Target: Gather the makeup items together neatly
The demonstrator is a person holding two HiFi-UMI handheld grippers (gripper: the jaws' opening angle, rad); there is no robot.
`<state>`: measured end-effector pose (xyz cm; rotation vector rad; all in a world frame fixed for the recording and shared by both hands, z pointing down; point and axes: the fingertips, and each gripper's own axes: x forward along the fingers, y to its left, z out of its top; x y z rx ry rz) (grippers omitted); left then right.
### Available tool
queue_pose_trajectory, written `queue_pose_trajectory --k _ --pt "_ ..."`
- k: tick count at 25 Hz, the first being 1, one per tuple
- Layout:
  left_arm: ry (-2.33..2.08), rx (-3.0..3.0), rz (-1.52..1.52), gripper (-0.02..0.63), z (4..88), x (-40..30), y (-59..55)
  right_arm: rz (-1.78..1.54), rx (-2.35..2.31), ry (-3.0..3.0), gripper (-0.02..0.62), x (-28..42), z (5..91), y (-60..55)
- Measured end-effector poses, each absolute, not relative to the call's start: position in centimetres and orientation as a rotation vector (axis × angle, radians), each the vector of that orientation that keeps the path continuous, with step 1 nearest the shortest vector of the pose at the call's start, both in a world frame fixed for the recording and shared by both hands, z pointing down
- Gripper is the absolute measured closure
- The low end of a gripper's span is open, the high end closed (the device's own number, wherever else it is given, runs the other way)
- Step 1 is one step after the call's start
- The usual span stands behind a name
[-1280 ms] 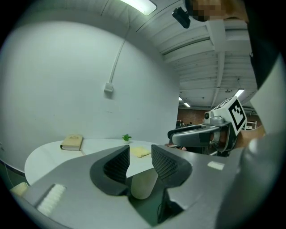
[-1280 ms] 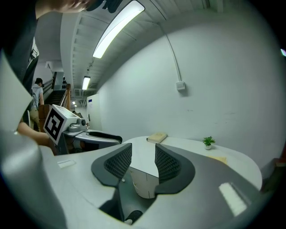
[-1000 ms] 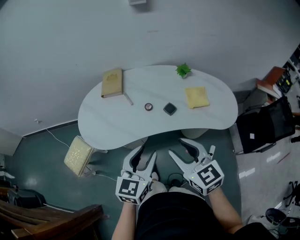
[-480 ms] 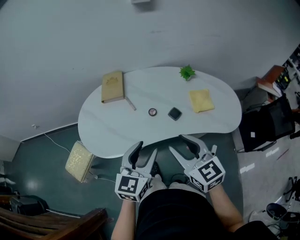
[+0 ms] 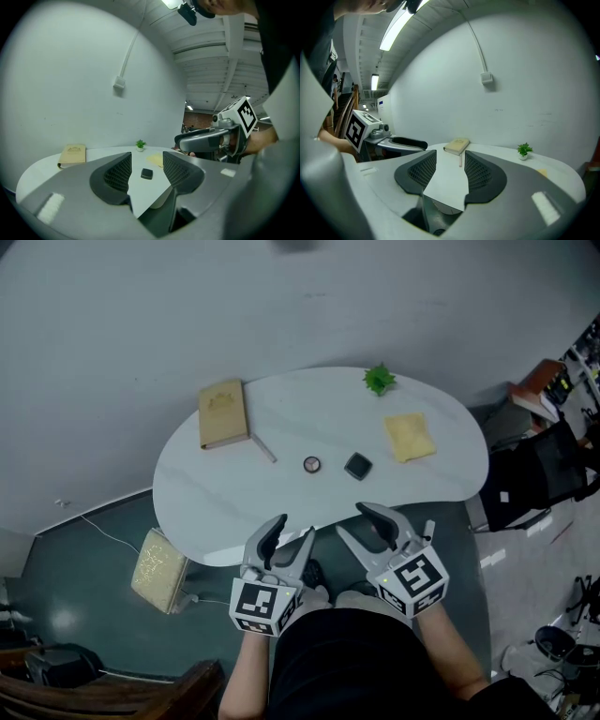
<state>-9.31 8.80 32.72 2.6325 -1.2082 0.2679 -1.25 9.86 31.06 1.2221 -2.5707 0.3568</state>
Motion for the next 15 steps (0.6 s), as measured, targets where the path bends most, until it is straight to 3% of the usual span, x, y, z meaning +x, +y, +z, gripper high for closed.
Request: queue_pose_trajectory --k 15 --pt "-1.122 2.618 0.284 0.397 34.5 -11.4 5.4 0.405 1.262 -2.44 0.425 -2.6 34.1 6.1"
